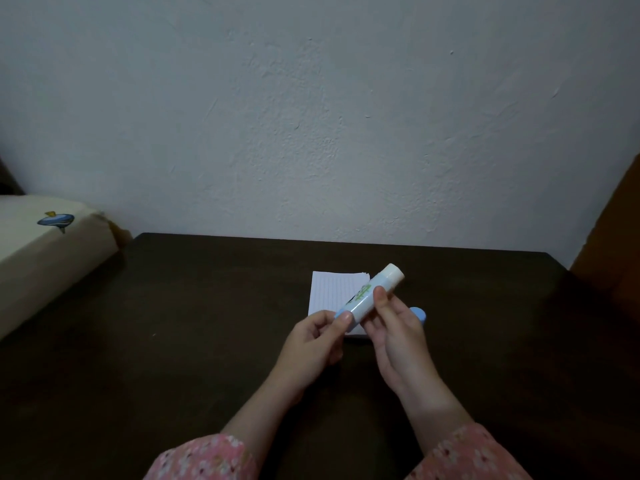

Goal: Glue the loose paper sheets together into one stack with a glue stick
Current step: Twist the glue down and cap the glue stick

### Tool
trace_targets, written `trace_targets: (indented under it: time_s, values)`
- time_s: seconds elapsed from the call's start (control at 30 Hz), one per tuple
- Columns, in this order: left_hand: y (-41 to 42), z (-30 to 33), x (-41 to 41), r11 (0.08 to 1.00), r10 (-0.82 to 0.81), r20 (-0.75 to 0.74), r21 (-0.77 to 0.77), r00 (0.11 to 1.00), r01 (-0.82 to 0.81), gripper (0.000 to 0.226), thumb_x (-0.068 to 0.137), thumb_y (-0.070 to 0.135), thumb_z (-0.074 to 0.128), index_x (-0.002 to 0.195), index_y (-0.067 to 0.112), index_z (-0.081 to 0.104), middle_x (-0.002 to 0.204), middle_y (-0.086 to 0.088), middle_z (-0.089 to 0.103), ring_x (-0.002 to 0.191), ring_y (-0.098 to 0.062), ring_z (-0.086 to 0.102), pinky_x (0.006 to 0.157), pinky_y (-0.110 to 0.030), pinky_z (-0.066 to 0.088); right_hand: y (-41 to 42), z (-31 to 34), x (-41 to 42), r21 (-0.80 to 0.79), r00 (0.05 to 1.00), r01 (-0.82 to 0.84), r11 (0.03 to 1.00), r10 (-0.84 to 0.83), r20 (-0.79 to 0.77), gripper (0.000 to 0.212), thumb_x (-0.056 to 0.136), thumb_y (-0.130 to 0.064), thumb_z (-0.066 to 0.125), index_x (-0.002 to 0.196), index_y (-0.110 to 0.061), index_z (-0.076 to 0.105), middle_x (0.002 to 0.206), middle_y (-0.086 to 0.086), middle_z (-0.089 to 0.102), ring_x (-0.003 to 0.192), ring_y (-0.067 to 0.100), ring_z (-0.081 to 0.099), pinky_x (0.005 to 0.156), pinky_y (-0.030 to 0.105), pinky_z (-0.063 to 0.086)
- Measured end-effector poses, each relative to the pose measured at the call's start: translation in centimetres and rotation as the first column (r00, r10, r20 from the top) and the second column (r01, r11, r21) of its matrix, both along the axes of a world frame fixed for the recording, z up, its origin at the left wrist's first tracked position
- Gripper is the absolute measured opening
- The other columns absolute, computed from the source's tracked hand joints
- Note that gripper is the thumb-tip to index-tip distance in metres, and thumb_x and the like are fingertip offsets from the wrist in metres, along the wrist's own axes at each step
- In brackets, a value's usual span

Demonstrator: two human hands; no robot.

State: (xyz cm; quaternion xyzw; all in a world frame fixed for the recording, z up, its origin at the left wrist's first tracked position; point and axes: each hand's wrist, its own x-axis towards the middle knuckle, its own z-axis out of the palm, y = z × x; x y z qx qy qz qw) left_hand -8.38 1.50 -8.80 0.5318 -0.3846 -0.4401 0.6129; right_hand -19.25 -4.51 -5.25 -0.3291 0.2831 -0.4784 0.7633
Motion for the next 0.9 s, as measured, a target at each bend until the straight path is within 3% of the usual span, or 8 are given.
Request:
trace_targets:
  time_s: [0.1,0.2,0.37,0.47,0.57,0.63,0.73,0.9]
  values:
    - [0.03,0.24,-0.13,1.000,0.004,-0.015,0.028,1.000,-0.003,0.037,0.084,0.048,0.057,0.072,0.014,0.063,0.059,-0.001,0.045,0.048,-0.009,0.038,0.048,-0.020,0.032,0.12,0.04,-0.02,0.003,1.000,-0.004,1.000,0.004,0.016,0.011,0.095,-0.013,0.052,0.091,-0.016,0.063,0.086,0.001,0.071,0.086,0.014,0.067,0.081,0.031,0.053]
    - [-0.05,0.60,-0.31,0.996,-0.009,-0.075,0.093,0.997,0.016,0.048,0.095,0.049,0.044,0.079,0.007,0.059,0.057,-0.002,0.042,0.046,-0.011,0.034,0.047,-0.021,0.028,0.18,-0.01,0.02,-0.007,0.999,-0.023,1.000,0.023,0.030,0.012,0.094,-0.013,0.052,0.094,-0.016,0.063,0.086,0.000,0.073,0.087,0.014,0.068,0.075,0.029,0.053]
    - [-0.18,0.47,-0.19,0.989,-0.035,-0.089,0.139,0.995,0.047,0.058,0.097,0.054,0.034,0.090,0.004,0.062,0.057,-0.002,0.043,0.045,-0.012,0.033,0.046,-0.022,0.026,0.02,-0.43,0.18,-0.035,0.999,-0.037,0.999,0.038,0.039,0.013,0.094,-0.012,0.051,0.098,-0.013,0.063,0.085,-0.001,0.075,0.084,0.011,0.071,0.070,0.023,0.057]
    - [-0.23,0.27,-0.19,0.993,-0.019,-0.065,0.115,0.998,0.026,0.053,0.095,0.055,0.039,0.103,0.008,0.062,0.059,-0.002,0.047,0.046,-0.011,0.037,0.045,-0.022,0.029,-0.10,-0.33,0.17,-0.027,0.999,-0.016,1.000,0.017,0.040,0.013,0.095,-0.011,0.050,0.097,-0.014,0.063,0.086,0.000,0.074,0.087,0.014,0.069,0.075,0.026,0.056]
    - [-0.10,0.23,0.00,0.999,-0.016,-0.024,0.040,1.000,0.017,0.044,0.080,0.048,0.060,0.092,0.006,0.060,0.057,0.002,0.044,0.047,-0.007,0.037,0.045,-0.019,0.032,-0.01,-0.02,0.09,0.000,0.999,0.007,1.000,-0.007,0.036,0.013,0.095,-0.011,0.050,0.093,-0.015,0.062,0.089,0.002,0.071,0.089,0.016,0.066,0.086,0.034,0.052]
    - [-0.05,0.23,0.08,1.000,-0.014,-0.007,0.021,1.000,0.014,0.040,0.076,0.044,0.065,0.087,0.006,0.060,0.057,0.003,0.043,0.046,-0.007,0.036,0.045,-0.018,0.032,0.06,0.03,0.04,0.009,1.000,0.012,1.000,-0.012,0.026,0.013,0.095,-0.011,0.050,0.092,-0.016,0.062,0.089,0.002,0.069,0.089,0.016,0.065,0.085,0.034,0.052]
    - [0.01,0.41,0.08,1.000,-0.010,-0.036,0.024,0.999,0.011,0.032,0.082,0.043,0.060,0.077,0.012,0.064,0.056,0.002,0.040,0.046,-0.007,0.032,0.044,-0.019,0.029,0.09,-0.03,0.06,0.002,1.000,-0.002,1.000,0.002,0.028,0.012,0.095,-0.011,0.051,0.094,-0.015,0.062,0.089,0.002,0.071,0.090,0.015,0.066,0.076,0.030,0.053]
    - [0.04,0.63,0.30,0.992,-0.033,-0.052,0.118,0.998,0.039,0.049,0.094,0.051,0.043,0.081,0.007,0.060,0.054,0.000,0.037,0.043,-0.010,0.029,0.043,-0.021,0.025,0.30,0.00,0.25,-0.016,0.999,-0.027,0.999,0.028,0.034,0.013,0.095,-0.011,0.050,0.093,-0.015,0.062,0.079,-0.002,0.074,0.082,0.012,0.069,0.072,0.028,0.054]
